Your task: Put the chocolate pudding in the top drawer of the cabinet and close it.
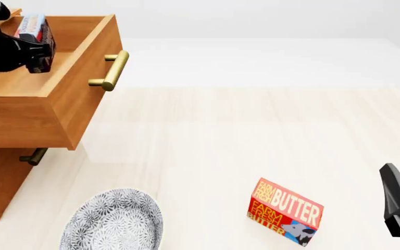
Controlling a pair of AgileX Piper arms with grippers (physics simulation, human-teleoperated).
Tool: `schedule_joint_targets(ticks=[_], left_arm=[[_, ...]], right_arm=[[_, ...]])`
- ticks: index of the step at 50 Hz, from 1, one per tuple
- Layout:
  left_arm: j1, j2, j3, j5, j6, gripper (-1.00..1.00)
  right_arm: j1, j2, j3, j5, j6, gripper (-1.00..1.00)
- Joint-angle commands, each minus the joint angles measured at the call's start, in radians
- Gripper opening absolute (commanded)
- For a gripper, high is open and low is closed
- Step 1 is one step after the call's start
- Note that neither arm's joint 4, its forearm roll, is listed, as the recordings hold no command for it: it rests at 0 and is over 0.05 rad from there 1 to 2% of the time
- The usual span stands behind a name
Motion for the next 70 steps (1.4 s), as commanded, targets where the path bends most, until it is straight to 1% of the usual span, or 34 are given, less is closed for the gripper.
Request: schedule_joint_targets(ticks=[1, 15, 22, 28, 29, 30, 32, 50, 58, 64, 65, 66, 68, 69, 70], left_arm=[[0.021, 0.009, 0.029, -0.033, 0.005, -1.0], [0.021, 0.021, 0.036, -0.047, -0.003, -1.0], [0.025, 0.02, 0.041, -0.049, -0.019, -1.0], [0.003, 0.013, 0.035, -0.038, -0.032, -1.0], [-0.01, 0.016, 0.036, -0.035, -0.037, 1.0], [-0.007, 0.015, 0.038, -0.037, -0.03, 1.0], [-0.013, 0.008, 0.038, -0.036, -0.041, 1.0], [-0.005, -0.035, 0.022, 0.007, -0.033, 1.0], [0.005, -0.074, 0.013, 0.039, -0.018, 1.0], [-0.01, -0.108, -0.005, 0.067, -0.013, 1.0], [-0.016, -0.116, -0.009, 0.07, -0.017, 1.0], [-0.032, -0.128, -0.009, 0.064, -0.043, 1.0], [-0.036, -0.128, -0.015, 0.067, -0.044, 1.0], [-0.05, -0.128, -0.04, 0.08, -0.027, 1.0], [-0.05, -0.128, -0.04, 0.081, -0.027, 1.0]], right_arm=[[0.0, 0.0, 0.0, 0.0, 0.0, 1.0], [0.0, 0.0, 0.0, 0.0, 0.0, 1.0], [0.0, 0.0, 0.0, 0.0, 0.0, 1.0], [0.0, 0.0, 0.0, 0.0, 0.0, 1.0], [0.0, 0.0, 0.0, 0.0, 0.0, 1.0], [0.0, 0.0, 0.0, 0.0, 0.0, 1.0], [0.0, 0.0, 0.0, 0.0, 0.0, 1.0], [0.0, 0.0, 0.0, 0.0, 0.0, 1.0], [0.0, 0.0, 0.0, 0.0, 0.0, 1.0], [0.0, 0.0, 0.0, 0.0, 0.0, 1.0], [0.0, 0.0, 0.0, 0.0, 0.0, 1.0], [0.0, 0.0, 0.0, 0.0, 0.0, 1.0], [0.0, 0.0, 0.0, 0.0, 0.0, 1.0], [0.0, 0.0, 0.0, 0.0, 0.0, 1.0], [0.0, 0.0, 0.0, 0.0, 0.0, 1.0]])
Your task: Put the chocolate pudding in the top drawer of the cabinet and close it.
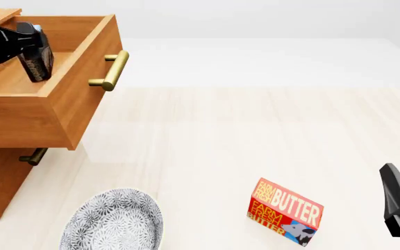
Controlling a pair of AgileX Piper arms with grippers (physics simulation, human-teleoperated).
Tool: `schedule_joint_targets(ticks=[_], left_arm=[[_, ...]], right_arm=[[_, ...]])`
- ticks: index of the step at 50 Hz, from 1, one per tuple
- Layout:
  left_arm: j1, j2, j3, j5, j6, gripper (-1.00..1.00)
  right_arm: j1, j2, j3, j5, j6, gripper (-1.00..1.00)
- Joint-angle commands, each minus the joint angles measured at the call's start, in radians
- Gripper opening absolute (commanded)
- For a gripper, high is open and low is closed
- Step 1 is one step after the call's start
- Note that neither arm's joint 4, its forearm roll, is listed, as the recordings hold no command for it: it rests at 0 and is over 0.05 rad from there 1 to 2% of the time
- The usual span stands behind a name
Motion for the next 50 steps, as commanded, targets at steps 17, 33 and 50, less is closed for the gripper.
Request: schedule_joint_targets(ticks=[17, 33, 50], left_arm=[[-0.097, -0.043, -0.163, 0.125, 0.041, 1.0], [-0.207, -0.023, -0.228, 0.179, 0.037, 1.0], [-0.34, 0.009, -0.263, 0.166, -0.004, 1.0]], right_arm=[[0.0, 0.0, 0.0, 0.0, 0.0, 1.0], [0.0, 0.0, 0.0, 0.0, 0.0, 1.0], [0.0, 0.0, 0.0, 0.0, 0.0, 1.0]])
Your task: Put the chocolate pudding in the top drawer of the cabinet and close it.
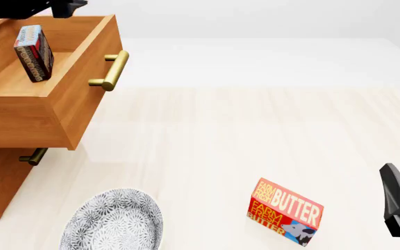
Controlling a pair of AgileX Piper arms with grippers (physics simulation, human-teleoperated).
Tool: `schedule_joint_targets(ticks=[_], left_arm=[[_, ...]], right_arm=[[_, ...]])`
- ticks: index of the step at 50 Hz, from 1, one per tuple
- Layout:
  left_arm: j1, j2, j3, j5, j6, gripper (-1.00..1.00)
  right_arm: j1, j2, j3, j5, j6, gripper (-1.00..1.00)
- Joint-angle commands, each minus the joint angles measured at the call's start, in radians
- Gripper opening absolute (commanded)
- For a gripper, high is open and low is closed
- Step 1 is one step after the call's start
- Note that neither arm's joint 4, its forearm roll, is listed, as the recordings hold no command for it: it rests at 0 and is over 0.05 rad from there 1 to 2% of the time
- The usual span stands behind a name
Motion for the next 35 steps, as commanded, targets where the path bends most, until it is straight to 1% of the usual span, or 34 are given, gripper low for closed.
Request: schedule_joint_targets(ticks=[1, 5, 7, 11, 16, 21, 23, 24, 26, 35], left_arm=[[-0.084, 0.031, -0.035, 0.001, -0.022, 1.0], [-0.109, 0.054, -0.049, 0.0, -0.03, 1.0], [-0.132, 0.064, -0.061, 0.005, -0.054, 1.0], [-0.155, 0.075, -0.048, -0.009, -0.077, 1.0], [-0.168, 0.081, -0.048, -0.014, -0.096, 1.0], [-0.201, 0.09, -0.058, -0.009, -0.122, 1.0], [-0.208, 0.091, -0.05, -0.014, -0.121, 1.0], [-0.218, 0.089, -0.042, -0.023, -0.138, 1.0], [-0.222, 0.091, -0.041, -0.024, -0.139, 1.0], [-0.263, 0.093, 0.016, -0.087, -0.197, 1.0]], right_arm=[[0.0, 0.0, 0.0, 0.0, 0.0, 1.0], [0.0, 0.0, 0.0, 0.0, 0.0, 1.0], [0.0, 0.0, 0.0, 0.0, 0.0, 1.0], [0.0, 0.0, 0.0, 0.0, 0.0, 1.0], [0.0, 0.0, 0.0, 0.0, 0.0, 1.0], [0.0, 0.0, 0.0, 0.0, 0.0, 1.0], [0.0, 0.0, 0.0, 0.0, 0.0, 1.0], [0.0, 0.0, 0.0, 0.0, 0.0, 1.0], [0.0, 0.0, 0.0, 0.0, 0.0, 1.0], [0.0, 0.0, 0.0, 0.0, 0.0, 1.0]])
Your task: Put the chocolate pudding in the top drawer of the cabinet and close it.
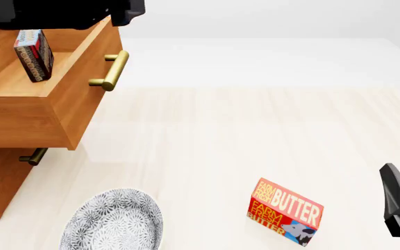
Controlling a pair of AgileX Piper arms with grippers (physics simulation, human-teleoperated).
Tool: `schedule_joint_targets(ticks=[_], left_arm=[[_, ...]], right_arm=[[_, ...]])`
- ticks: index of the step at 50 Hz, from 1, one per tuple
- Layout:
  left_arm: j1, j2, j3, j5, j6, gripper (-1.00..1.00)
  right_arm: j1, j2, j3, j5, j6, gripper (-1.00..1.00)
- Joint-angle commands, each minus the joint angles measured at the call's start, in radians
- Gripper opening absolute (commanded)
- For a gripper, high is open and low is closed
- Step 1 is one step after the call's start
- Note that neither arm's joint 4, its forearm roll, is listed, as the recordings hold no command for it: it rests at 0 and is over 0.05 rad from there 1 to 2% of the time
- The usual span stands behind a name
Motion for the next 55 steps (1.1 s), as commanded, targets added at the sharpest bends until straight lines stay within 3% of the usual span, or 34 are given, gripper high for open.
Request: schedule_joint_targets(ticks=[1, 15, 32, 42, 55], left_arm=[[-0.051, 0.01, 0.037, -0.048, -0.062, 1.0], [-0.122, 0.034, 0.066, -0.079, -0.153, 1.0], [-0.145, 0.069, 0.053, -0.08, -0.196, 1.0], [-0.164, 0.086, 0.106, -0.15, -0.264, 1.0], [-0.181, 0.114, 0.123, -0.193, -0.301, 1.0]], right_arm=[[0.0, 0.0, 0.0, 0.0, 0.0, 1.0], [0.0, 0.0, 0.0, 0.0, 0.0, 1.0], [0.0, 0.0, 0.0, 0.0, 0.0, 1.0], [0.0, 0.0, 0.0, 0.0, 0.0, 1.0], [0.0, 0.0, 0.0, 0.0, 0.0, 1.0]])
